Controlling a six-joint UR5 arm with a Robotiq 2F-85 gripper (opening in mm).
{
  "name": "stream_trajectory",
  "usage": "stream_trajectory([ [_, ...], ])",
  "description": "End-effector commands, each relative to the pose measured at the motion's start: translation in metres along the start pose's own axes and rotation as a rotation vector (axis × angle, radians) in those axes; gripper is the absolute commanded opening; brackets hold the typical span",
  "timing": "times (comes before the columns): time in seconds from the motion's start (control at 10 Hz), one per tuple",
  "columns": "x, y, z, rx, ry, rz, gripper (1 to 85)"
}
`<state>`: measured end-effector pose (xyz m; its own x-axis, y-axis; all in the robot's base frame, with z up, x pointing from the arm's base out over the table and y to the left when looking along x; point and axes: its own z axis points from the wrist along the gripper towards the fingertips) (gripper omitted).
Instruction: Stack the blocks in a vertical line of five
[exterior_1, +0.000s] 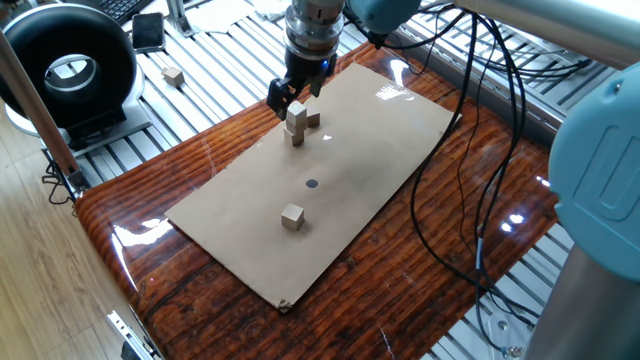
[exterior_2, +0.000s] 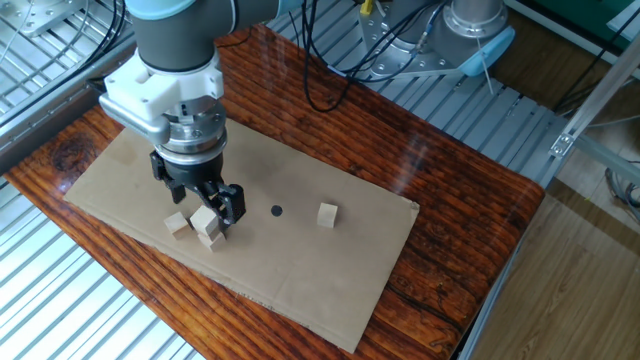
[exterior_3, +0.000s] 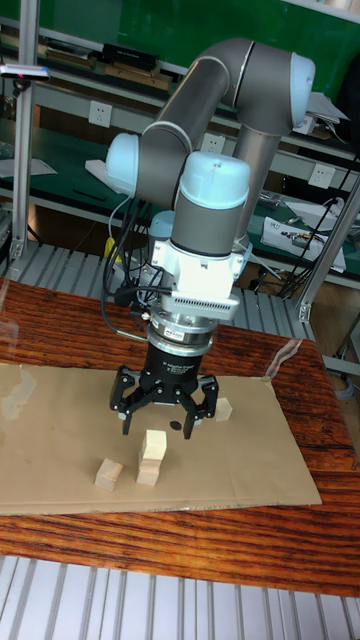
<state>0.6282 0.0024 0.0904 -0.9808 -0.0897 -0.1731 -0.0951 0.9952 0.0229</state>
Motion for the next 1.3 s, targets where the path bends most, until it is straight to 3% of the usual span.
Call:
stream_trajectory([
  [0.0, 0.022, 0.006, -0.016, -0.022, 0.061, 0.008, 84.3],
  [0.2, 0.049, 0.024, -0.032, -0.065, 0.127, 0.035, 76.3],
  [0.4, 0.066, 0.045, -0.032, -0.062, 0.132, 0.041, 73.3],
  [0.5, 0.075, 0.064, -0.030, -0.086, 0.135, 0.033, 74.0],
  [0.6, 0.082, 0.088, -0.024, -0.129, 0.128, 0.012, 80.7],
  [0.8, 0.100, 0.108, -0.014, -0.147, 0.147, -0.032, 81.3],
  [1.0, 0.108, 0.125, 0.001, -0.157, 0.127, -0.061, 78.7],
  [1.2, 0.121, 0.147, 0.017, -0.196, 0.127, -0.101, 74.0],
])
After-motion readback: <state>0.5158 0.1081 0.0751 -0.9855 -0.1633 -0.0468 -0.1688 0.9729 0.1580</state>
